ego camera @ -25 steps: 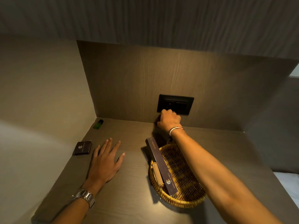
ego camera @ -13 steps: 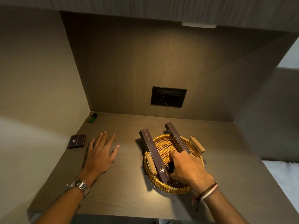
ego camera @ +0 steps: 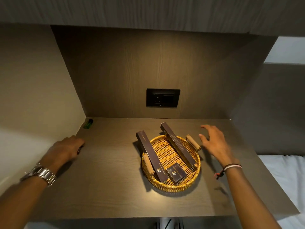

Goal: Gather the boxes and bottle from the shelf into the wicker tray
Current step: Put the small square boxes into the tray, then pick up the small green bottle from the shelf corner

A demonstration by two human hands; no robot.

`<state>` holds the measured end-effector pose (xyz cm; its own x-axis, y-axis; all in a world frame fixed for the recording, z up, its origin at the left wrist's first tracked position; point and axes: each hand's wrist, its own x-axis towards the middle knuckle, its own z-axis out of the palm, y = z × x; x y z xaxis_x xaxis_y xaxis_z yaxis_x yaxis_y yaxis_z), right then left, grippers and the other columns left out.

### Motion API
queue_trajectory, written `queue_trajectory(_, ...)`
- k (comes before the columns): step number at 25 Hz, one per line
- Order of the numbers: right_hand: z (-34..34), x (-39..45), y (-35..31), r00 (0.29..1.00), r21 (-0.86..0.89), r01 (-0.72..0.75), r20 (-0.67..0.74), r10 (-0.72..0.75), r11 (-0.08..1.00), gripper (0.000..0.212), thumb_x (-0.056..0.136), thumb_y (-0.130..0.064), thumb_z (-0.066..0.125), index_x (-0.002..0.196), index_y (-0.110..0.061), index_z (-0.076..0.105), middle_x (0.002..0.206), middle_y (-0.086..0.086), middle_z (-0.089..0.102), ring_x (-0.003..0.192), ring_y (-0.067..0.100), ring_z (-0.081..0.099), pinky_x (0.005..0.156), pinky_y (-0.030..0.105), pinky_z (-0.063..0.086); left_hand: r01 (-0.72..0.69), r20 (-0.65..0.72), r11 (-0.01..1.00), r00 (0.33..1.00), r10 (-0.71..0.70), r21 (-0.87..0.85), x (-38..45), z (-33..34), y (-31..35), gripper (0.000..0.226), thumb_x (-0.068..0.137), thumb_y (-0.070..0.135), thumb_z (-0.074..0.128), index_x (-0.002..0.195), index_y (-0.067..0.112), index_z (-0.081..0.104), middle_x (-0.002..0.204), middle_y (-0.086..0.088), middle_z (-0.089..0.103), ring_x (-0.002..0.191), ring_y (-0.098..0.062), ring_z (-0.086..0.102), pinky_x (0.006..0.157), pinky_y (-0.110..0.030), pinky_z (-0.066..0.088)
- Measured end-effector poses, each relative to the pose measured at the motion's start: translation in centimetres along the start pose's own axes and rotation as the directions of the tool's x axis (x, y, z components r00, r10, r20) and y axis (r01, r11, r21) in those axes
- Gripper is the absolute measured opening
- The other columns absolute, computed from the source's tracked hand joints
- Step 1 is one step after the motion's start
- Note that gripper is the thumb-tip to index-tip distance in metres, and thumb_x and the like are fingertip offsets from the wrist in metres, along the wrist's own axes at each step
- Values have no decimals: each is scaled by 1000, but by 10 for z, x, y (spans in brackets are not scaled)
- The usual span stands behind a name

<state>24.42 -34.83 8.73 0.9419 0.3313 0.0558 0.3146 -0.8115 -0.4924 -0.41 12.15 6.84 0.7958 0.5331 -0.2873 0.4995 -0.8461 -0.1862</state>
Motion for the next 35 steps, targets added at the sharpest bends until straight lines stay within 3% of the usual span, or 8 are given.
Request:
queue_trajectory(2, 28, -1, 28, 990, -131, -17, 138, 35, 991, 53, 100, -38, 49, 149, -21, 39, 157, 14, 37, 144, 33, 36, 118, 52, 31, -27, -71, 999, 997, 29, 27, -4, 0, 2, 31, 89, 24, 57, 120, 26, 57, 115, -5, 54, 102, -22, 54, 81, -34, 47)
queue_trajectory(4, 51, -9, 46, 994, -261, 37, 107, -9, 965, 58, 102, -43, 36, 155, -21, 28, 165, 14, 22, 153, 30, 17, 124, 49, 14, -42, -54, 998, 998, 44, 39, -10, -13, 6, 30, 89, 28, 60, 119, 26, 58, 116, -5, 56, 102, -22, 55, 83, -33, 48)
queue_trajectory(8, 61, -13, 45, 998, -336, 68, 16, -67, 939, 58, 102, -43, 30, 155, -22, 26, 165, 15, 23, 154, 29, 16, 124, 48, 14, -175, -155, 964, 977, 145, -202, -30, -65, 55, 30, 83, 41, 70, 105, 25, 58, 109, -5, 62, 91, -19, 56, 75, -33, 46)
queue_trajectory(13, 58, -16, 46, 998, -334, 67, 14, -66, 940, 57, 102, -42, 30, 156, -23, 24, 166, 14, 20, 154, 28, 13, 125, 47, 11, -535, -396, 778, 826, 400, -329, -64, -130, 190, 49, 82, 51, 70, 123, 27, 58, 107, 1, 58, 99, -19, 57, 80, -36, 50)
queue_trajectory(20, 56, -16, 45, 997, -319, 68, -8, -74, 945, 57, 102, -43, 33, 155, -24, 27, 166, 12, 22, 154, 27, 15, 125, 46, 14, -566, -226, 823, 807, 545, -38, -81, -96, 287, 59, 84, 36, 73, 133, 16, 47, 122, -14, 62, 112, -34, 61, 89, -49, 53)
queue_trajectory(24, 54, -16, 46, 997, -328, 71, -15, -80, 942, 57, 102, -44, 33, 155, -23, 28, 165, 13, 24, 154, 28, 17, 125, 46, 15, -596, -192, 803, 790, 582, -22, -83, -84, 289, 41, 88, 35, 68, 120, 13, 56, 116, -13, 63, 108, -33, 62, 87, -48, 55)
queue_trajectory(30, 60, -12, 63, 996, -373, 92, 20, -91, 923, 64, 101, -48, 30, 158, -26, 13, 167, 16, 12, 155, 30, 8, 125, 49, 11, -544, -520, 784, 782, 344, -299, -56, -106, 224, 27, 95, 41, 55, 107, 18, 62, 105, -6, 64, 95, -25, 63, 74, -38, 51)
queue_trajectory(35, 70, -9, 62, 996, -380, 90, 50, -77, 921, 74, 98, -61, 30, 158, -30, -1, 168, 16, 1, 155, 30, 0, 125, 48, 4, -161, -439, 921, 898, -12, -354, -5, -92, 114, 23, 97, 25, 51, 111, 10, 61, 116, -16, 61, 107, -36, 61, 87, -47, 52)
